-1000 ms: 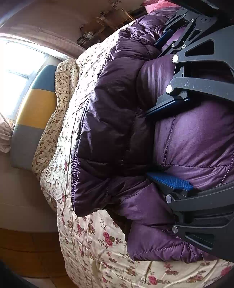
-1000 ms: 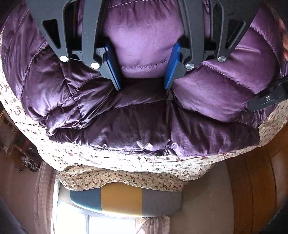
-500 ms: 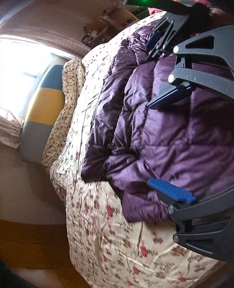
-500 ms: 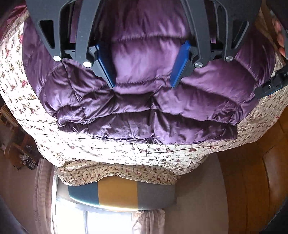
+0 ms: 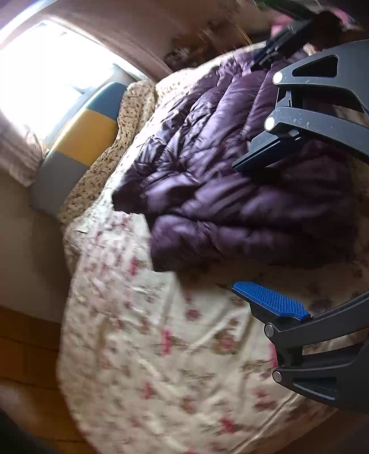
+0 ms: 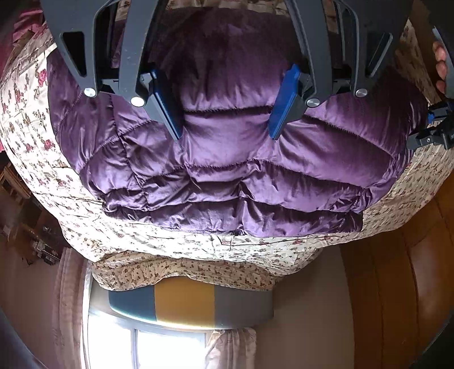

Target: Fold large clothes

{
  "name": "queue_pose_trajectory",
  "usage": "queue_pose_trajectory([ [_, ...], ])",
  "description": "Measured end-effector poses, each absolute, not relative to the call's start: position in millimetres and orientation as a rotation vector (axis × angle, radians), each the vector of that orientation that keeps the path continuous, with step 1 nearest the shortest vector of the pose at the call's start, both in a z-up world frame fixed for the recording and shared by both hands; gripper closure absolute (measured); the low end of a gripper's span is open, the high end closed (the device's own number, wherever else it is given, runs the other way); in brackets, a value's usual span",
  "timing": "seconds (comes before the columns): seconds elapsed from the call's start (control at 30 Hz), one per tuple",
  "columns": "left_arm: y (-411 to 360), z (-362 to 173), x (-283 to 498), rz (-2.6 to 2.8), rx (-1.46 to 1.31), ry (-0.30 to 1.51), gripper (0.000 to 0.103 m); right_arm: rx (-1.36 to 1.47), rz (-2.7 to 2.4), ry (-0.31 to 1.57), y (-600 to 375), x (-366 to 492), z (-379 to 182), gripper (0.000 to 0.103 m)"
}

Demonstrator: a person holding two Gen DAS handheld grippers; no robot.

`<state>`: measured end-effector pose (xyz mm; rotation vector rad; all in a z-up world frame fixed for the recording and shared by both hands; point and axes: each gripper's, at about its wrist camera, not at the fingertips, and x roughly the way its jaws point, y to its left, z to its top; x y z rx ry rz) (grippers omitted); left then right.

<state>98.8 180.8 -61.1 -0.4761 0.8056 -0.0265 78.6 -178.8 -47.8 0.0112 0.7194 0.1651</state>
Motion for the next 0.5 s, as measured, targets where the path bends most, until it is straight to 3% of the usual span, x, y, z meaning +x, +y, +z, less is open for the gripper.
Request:
queue_pose_trajectory([
  [0.27,186,-83,94,-0.113,-0.663,0.838,0.024,0.005,0.176,0.745,-180,77,-59,0.040],
  [0.43,184,-87,99,-0.157,-0.729,0.844,0.030,-0.020,0.168,0.764,-174,77,-70,0.040],
  [0.5,181,-87,100,-0.182,-0.729,0.844,0.043,-0.024,0.168,0.764,-173,77,-72,0.040],
])
